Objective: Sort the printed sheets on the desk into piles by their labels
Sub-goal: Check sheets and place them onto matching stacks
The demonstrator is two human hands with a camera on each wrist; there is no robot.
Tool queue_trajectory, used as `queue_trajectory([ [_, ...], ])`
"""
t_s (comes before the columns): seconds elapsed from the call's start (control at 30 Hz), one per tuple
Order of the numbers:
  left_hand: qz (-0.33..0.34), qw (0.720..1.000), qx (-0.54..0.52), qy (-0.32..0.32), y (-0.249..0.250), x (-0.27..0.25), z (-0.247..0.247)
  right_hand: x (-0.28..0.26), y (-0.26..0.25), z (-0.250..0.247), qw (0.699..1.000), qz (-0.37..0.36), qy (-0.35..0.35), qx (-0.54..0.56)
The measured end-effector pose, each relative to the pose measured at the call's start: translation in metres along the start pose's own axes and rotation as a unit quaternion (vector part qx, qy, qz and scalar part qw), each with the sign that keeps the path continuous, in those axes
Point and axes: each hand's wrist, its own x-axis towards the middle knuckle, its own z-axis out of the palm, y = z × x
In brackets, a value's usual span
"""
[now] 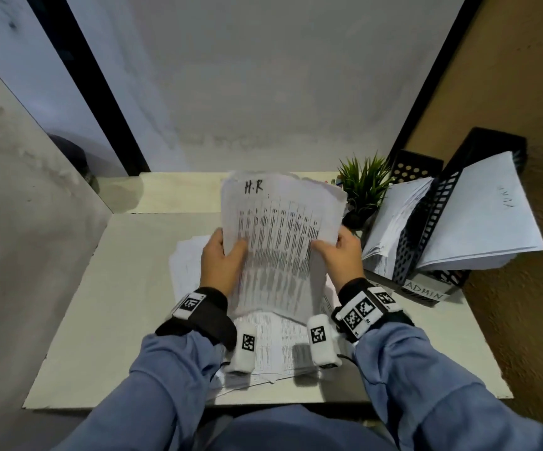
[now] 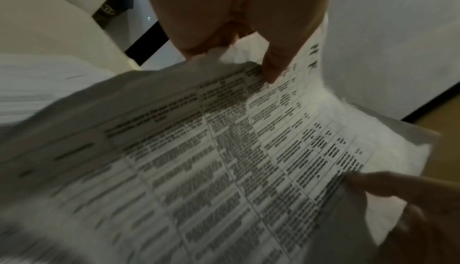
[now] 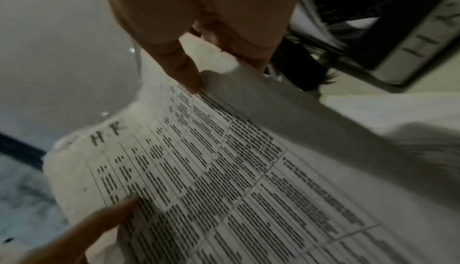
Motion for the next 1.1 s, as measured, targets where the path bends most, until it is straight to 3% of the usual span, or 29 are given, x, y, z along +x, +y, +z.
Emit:
queue_trajectory([
  [0.07,0.044,0.999,0.024,0.016,0.006,0.001,-0.002,-0.002,-0.010,0.002,1.000,-0.019,-0.003,0.000],
  [0.13,0.037,0.998,0.043,0.016,0.002,-0.004,-0.003,-0.007,-0.008,0.005,0.999,-0.024,-0.008,-0.024],
  [0.3,-0.106,0.992,0.064,-0.037,-0.039,-0.026,-0.003,-0.020,0.045,0.012,0.990,0.088,-0.051,-0.093],
  [0.4,-0.153,0.988,0.025,-0.023,-0.034,-0.036,-0.002,-0.020,0.050,0.012,0.990,0.096,-0.046,-0.091],
  [0.47,-0.130,0.991,0.016,0.002,-0.019,-0.029,-0.002,-0.012,0.037,0.007,0.994,0.067,-0.029,-0.081],
  [0.63,-0.010,0.998,0.055,-0.016,0.040,0.006,0.001,0.010,-0.016,-0.021,0.993,-0.064,0.035,-0.095],
  [0.77,0.118,0.983,0.141,-0.026,0.091,0.030,0.020,0.047,-0.026,-0.059,0.944,-0.131,0.207,-0.219],
  [0.83,0.157,0.971,0.175,-0.037,0.112,0.038,0.033,0.067,-0.017,-0.079,0.932,-0.047,0.235,-0.271],
  [0.97,0.203,0.943,0.251,-0.078,0.144,0.045,0.065,0.080,0.001,-0.105,0.942,0.189,0.172,-0.216],
  [1.03,0.210,0.931,0.282,-0.098,0.154,0.045,0.080,0.076,0.004,-0.110,0.952,0.226,0.146,-0.144],
  [1.1,0.223,0.918,0.307,-0.112,0.161,0.046,0.095,0.076,0.007,-0.114,0.959,0.212,0.121,-0.140],
])
